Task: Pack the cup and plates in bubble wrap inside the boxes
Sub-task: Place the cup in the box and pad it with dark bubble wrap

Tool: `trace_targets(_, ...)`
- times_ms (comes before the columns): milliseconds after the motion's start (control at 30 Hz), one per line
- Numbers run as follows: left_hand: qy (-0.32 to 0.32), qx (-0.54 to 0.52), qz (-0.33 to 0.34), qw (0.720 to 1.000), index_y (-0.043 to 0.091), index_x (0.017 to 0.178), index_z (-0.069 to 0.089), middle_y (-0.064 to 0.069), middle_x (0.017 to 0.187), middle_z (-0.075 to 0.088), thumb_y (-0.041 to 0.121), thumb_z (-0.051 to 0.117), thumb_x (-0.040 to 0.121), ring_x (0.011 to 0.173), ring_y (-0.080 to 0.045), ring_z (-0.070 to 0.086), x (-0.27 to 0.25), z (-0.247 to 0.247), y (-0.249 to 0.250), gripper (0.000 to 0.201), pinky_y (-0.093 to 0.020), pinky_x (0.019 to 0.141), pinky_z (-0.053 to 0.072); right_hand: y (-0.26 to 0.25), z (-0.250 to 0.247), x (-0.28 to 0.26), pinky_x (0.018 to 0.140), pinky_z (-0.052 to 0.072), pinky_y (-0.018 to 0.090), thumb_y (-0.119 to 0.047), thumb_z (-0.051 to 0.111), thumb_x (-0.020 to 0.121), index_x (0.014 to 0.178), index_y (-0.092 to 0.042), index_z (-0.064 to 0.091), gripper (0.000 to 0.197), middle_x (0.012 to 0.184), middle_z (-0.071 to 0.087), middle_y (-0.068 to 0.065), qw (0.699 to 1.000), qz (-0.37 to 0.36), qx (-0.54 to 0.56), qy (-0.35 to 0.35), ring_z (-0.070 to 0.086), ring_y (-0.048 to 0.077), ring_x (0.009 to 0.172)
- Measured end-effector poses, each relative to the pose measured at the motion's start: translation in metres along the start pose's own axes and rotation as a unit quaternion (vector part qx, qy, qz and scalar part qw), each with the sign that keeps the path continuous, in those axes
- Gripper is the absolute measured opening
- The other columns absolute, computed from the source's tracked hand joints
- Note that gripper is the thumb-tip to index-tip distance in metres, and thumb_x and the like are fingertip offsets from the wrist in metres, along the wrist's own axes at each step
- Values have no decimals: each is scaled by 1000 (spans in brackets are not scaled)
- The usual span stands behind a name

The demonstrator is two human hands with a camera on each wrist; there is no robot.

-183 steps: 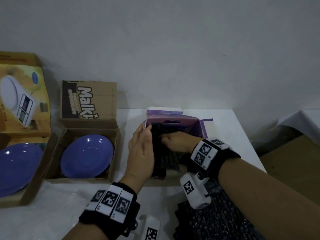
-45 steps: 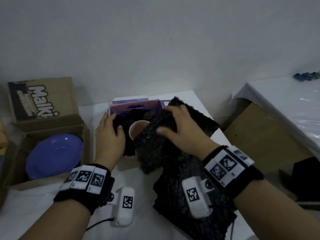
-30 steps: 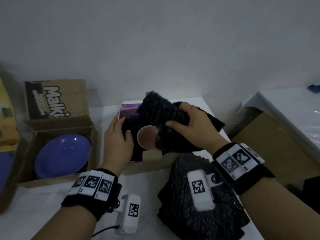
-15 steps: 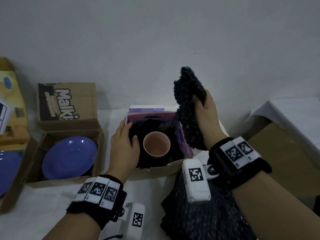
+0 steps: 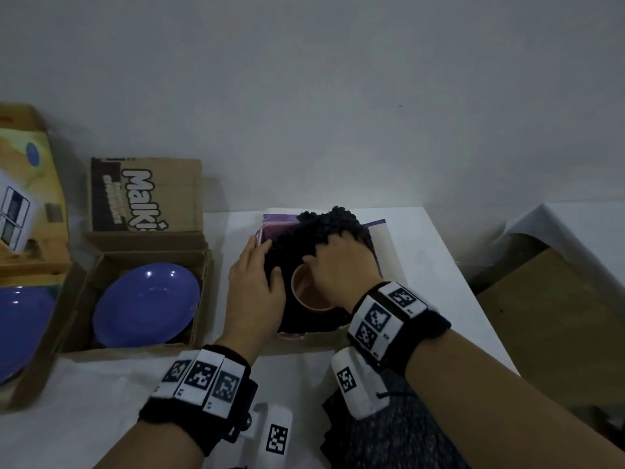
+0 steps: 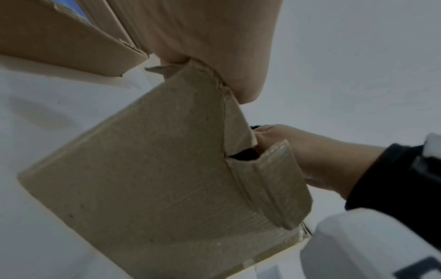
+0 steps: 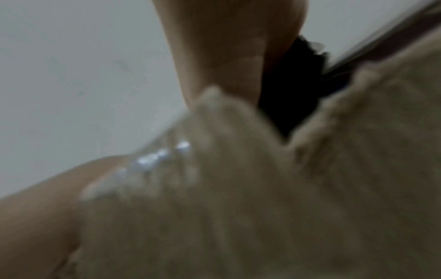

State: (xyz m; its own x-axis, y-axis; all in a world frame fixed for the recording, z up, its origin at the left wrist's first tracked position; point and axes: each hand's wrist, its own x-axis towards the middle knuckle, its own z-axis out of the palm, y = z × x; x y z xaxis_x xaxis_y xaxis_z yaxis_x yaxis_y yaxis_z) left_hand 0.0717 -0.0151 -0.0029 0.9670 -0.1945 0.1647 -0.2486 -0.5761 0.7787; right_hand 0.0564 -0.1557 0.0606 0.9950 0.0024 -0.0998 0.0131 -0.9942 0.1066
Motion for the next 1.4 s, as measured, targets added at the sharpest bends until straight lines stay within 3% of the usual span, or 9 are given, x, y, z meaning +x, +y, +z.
trace_targets(200, -1, -14, 1, 1000, 14, 140, 41, -4, 153, 29, 12, 47, 94, 140, -20, 25, -1, 0, 1, 46, -29, 113, 20, -4, 19, 10, 86, 41, 36, -51, 30, 96, 119, -8, 55, 55, 120, 61, 12, 981, 95, 120, -123, 57, 29, 108)
trace_targets(367, 2, -13, 4, 1000, 14, 139, 42, -4, 152, 31, 11, 47, 94, 140, -21, 27, -2, 0, 2, 46, -33, 114, 22, 5, 5, 14, 88, 43, 34, -32, 32, 100, 118, -3, 56, 42, 121, 60, 15, 961, 72, 164, -213, 57, 31, 109)
trace_targets(500, 5, -27, 0, 1000, 14, 138, 42, -5, 151, 34, 11, 46, 94, 139, -22, 28, -2, 0, 1, 45, -38, 115, 24, 2, -21, 7, 72, 44, 32, -19, 44, 94, 108, -8, 61, 24, 111, 63, 11, 998, 36, 34, -47, 61, 29, 99)
trace_targets(567, 5, -30, 2, 1000, 13, 138, 42, -5, 150, 34, 10, 45, 94, 139, -22, 28, -1, 1, 0, 45, -40, 115, 25, -1, -21, 9, 76, 45, 33, -32, 42, 96, 113, -12, 58, 30, 114, 61, 10, 998, 41, 49, 3, 59, 29, 102)
trace_targets(733, -3, -21, -2, 1000, 16, 139, 41, -3, 151, 33, 11, 44, 95, 140, -20, 27, -2, -1, 3, 44, -37, 115, 24, -2, 4, 20, 107, 33, 44, -43, 22, 101, 145, -21, 32, 50, 147, 38, 14, 966, 36, 113, -229, 41, 33, 130)
trace_targets(933, -5, -19, -6, 1000, 19, 140, 39, 0, 153, 30, 11, 43, 95, 140, -17, 25, -3, -3, 4, 46, -35, 116, 22, 3, 14, 26, 103, 38, 41, -48, 27, 98, 135, -26, 48, 48, 139, 50, 9, 962, 61, 161, -212, 49, 31, 123)
trace_targets(1067, -2, -29, -9, 1000, 19, 140, 40, -1, 152, 32, 11, 44, 94, 140, -19, 26, -1, -1, 3, 47, -37, 115, 24, 5, -1, 25, 78, 45, 33, -28, 45, 91, 114, -18, 61, 30, 117, 62, 7, 997, 29, 69, -16, 56, 28, 106)
trace_targets(1267, -5, -42, -16, 999, 22, 140, 39, 2, 153, 30, 11, 42, 95, 141, -16, 25, -3, -3, 5, 47, -37, 116, 24, 7, 13, 19, 95, 48, 42, -49, 71, 72, 143, -25, 27, 87, 131, 51, 11, 956, -1, 120, -269, 54, 30, 115)
trace_targets(1400, -5, -32, -18, 999, 22, 141, 39, 2, 153, 29, 12, 43, 95, 140, -17, 25, -2, -3, 4, 47, -36, 116, 23, 1, 20, 16, 92, 50, 47, -35, 84, 59, 143, -33, 14, 109, 132, 40, 18, 954, 20, 137, -265, 53, 36, 112)
